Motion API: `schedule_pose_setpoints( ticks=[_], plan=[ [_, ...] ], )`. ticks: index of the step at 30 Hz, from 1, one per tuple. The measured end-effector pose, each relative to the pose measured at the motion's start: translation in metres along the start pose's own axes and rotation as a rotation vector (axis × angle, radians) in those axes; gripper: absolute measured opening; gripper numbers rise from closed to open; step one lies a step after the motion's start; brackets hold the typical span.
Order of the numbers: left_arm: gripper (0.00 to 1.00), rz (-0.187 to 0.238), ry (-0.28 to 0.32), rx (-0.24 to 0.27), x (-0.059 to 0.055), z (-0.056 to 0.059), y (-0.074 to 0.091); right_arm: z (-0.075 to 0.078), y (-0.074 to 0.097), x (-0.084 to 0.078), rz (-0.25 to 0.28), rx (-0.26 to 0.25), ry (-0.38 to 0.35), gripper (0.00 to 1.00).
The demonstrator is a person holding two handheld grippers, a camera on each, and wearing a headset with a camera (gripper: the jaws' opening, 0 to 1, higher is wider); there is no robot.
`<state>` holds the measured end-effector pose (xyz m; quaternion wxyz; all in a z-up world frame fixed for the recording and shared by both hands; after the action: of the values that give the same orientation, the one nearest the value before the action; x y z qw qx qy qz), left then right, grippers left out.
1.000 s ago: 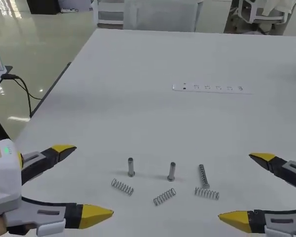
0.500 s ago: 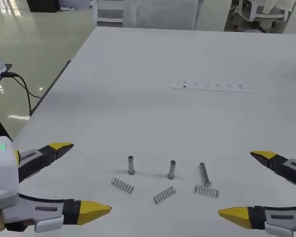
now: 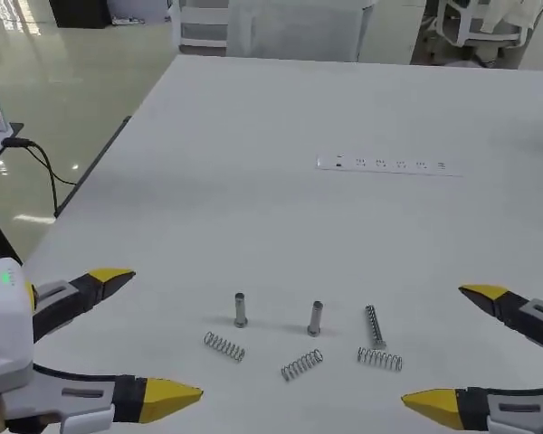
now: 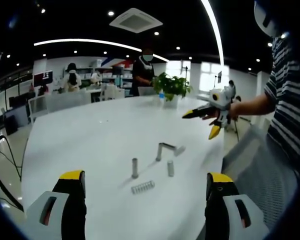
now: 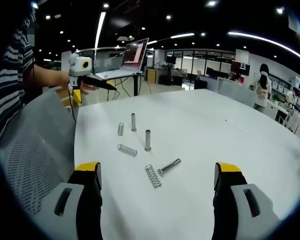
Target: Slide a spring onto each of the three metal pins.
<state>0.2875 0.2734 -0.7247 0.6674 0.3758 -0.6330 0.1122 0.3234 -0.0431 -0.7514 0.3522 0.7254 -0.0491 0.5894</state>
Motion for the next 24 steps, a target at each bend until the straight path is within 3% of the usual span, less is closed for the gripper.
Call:
schedule_pose_setpoints(
  ticks=[13,24],
  plan=[
    [0.98,-0.031,0.001,0.015,-0.009,-0.005,0.006,0.008,0.012,-0.019,-0.062,-0.023,0.003,0.94],
    [0.98,-0.032,0.015,0.021,-0.013,-0.004,0.006,0.003,-0.003,-0.012,-0.054,0.004,-0.012,0.91]
  ],
)
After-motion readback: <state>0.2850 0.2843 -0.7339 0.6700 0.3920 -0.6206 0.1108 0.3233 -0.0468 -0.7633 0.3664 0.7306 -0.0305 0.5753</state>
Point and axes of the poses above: the centre of the closed fingertips' face, and the gripper's own axes: y roughly backward along the fingers, z roughly to its right, x roughly out of its top, the point moved 5 cm from there along y, roughly backward along the fingers, and after that the axes turned 8 degrees about -y, right-handed, at the moved point
